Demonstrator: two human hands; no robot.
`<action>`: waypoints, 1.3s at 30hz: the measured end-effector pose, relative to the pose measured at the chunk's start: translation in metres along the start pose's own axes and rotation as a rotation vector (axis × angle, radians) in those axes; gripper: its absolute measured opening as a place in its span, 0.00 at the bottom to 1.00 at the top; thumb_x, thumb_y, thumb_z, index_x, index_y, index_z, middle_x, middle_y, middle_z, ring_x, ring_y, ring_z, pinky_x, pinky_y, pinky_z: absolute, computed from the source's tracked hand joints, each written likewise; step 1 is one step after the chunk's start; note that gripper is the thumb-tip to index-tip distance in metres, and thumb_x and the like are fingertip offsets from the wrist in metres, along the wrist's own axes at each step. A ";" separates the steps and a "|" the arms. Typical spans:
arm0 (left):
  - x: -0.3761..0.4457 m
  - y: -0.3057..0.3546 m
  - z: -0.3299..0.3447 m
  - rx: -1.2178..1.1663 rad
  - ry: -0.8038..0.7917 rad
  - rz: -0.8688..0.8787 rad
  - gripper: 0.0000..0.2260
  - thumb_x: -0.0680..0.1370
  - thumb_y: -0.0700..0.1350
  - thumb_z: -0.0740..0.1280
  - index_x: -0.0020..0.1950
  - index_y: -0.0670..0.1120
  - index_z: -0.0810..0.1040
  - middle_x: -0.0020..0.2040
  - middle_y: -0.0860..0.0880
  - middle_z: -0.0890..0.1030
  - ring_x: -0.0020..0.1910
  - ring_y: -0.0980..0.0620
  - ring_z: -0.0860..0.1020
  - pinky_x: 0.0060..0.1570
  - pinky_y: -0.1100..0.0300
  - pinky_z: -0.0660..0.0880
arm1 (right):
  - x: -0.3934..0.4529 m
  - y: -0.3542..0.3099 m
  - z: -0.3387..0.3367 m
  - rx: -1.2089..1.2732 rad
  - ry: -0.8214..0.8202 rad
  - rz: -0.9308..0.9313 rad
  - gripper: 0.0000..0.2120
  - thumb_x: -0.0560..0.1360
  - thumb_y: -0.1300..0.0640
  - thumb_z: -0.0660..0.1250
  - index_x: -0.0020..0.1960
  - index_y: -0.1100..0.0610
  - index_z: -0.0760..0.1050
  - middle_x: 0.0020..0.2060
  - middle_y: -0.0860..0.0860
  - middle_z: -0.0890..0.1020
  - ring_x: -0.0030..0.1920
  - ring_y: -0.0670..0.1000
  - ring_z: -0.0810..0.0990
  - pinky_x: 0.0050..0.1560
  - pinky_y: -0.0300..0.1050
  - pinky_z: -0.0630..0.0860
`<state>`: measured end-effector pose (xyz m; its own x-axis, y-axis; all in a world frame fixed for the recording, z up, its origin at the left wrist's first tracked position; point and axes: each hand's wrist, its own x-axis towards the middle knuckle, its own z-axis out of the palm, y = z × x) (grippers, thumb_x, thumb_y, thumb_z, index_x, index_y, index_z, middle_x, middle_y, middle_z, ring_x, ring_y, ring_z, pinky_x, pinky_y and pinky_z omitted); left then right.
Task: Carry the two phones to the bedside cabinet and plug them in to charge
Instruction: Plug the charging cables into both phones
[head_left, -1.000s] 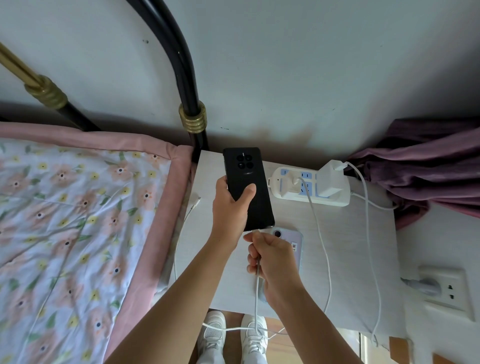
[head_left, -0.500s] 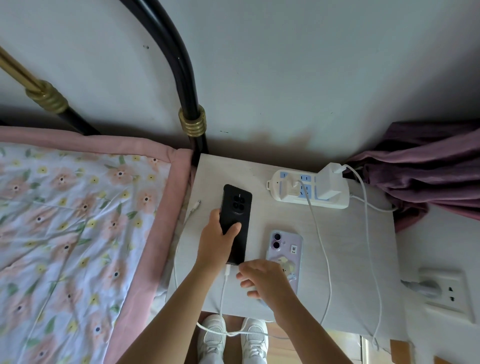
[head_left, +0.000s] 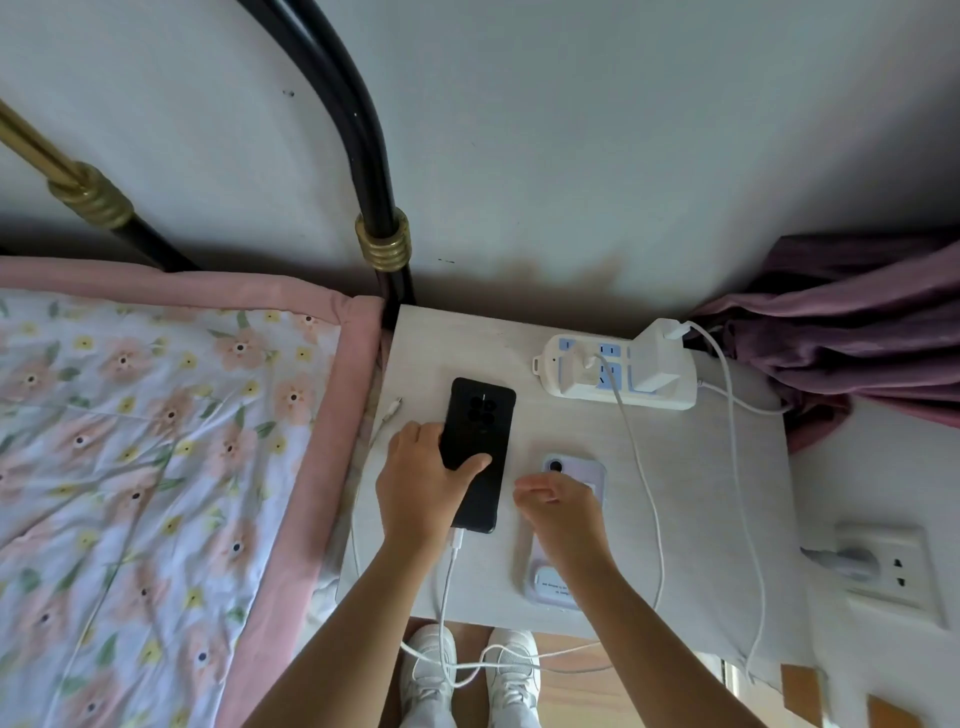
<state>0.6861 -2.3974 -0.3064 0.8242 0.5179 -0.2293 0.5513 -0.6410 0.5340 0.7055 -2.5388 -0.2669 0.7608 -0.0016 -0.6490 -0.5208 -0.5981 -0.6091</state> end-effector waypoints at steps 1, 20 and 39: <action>0.000 0.001 0.000 0.045 -0.004 0.029 0.24 0.67 0.63 0.70 0.54 0.48 0.76 0.48 0.51 0.76 0.50 0.51 0.75 0.37 0.57 0.74 | 0.001 -0.002 0.000 -0.017 -0.007 -0.020 0.11 0.74 0.61 0.64 0.49 0.51 0.83 0.41 0.47 0.83 0.43 0.47 0.81 0.44 0.38 0.76; 0.045 -0.024 -0.018 0.069 0.118 0.192 0.22 0.74 0.28 0.58 0.66 0.41 0.69 0.54 0.41 0.78 0.51 0.44 0.76 0.47 0.52 0.76 | 0.000 0.023 0.003 -0.548 0.325 -0.120 0.30 0.68 0.51 0.75 0.66 0.52 0.67 0.67 0.54 0.65 0.64 0.56 0.66 0.56 0.55 0.74; -0.027 0.018 -0.015 -0.480 -0.165 -0.033 0.11 0.82 0.48 0.56 0.52 0.48 0.78 0.33 0.56 0.75 0.33 0.59 0.73 0.34 0.72 0.69 | 0.015 0.006 -0.012 -0.346 0.100 0.134 0.50 0.59 0.48 0.78 0.72 0.56 0.53 0.62 0.58 0.66 0.62 0.60 0.69 0.58 0.54 0.75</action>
<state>0.6720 -2.4139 -0.2786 0.8384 0.4119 -0.3569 0.4873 -0.2734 0.8293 0.7189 -2.5521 -0.2747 0.7380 -0.1656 -0.6542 -0.4691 -0.8228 -0.3209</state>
